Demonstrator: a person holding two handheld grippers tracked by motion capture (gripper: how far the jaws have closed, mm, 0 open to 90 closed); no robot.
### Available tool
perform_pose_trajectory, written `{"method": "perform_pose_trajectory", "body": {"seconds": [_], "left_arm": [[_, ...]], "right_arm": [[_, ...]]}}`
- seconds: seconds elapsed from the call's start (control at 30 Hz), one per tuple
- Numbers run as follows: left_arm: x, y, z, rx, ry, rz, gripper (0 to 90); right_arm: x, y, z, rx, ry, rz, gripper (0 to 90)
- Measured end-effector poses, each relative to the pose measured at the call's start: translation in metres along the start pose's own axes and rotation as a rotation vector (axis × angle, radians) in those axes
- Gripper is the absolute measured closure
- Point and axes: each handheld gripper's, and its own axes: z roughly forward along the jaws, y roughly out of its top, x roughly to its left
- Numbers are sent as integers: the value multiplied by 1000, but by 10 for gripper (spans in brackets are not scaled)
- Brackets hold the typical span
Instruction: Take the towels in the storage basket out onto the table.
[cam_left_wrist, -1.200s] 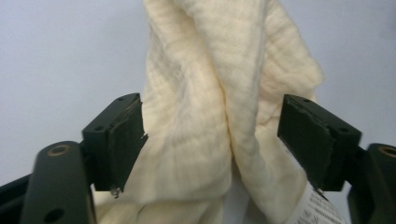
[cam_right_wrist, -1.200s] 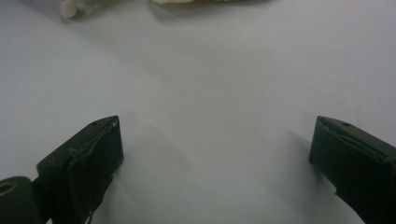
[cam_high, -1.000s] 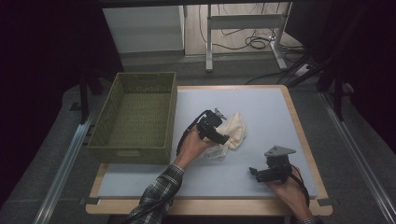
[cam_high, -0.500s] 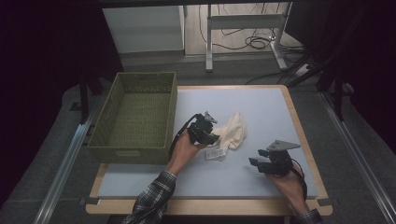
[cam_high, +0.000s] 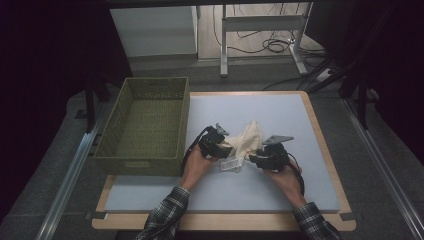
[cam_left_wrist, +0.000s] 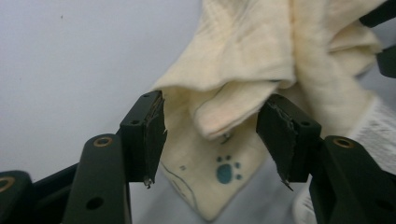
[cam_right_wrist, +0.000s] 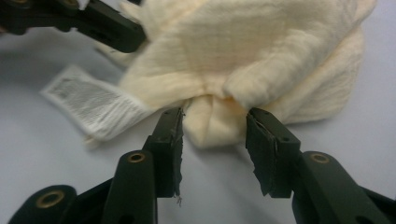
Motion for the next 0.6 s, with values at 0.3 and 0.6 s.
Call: {"method": "perform_pose_trajectory", "body": {"seconds": [0.3, 0.6], "left_arm": [[1, -6, 5, -26, -38, -19, 844], [-12, -8, -18, -75, -105, -26, 835]], "right_arm": [[-6, -5, -8, -3, -58, -41, 858], [-45, -25, -64, -35, -76, 24, 857]]}}
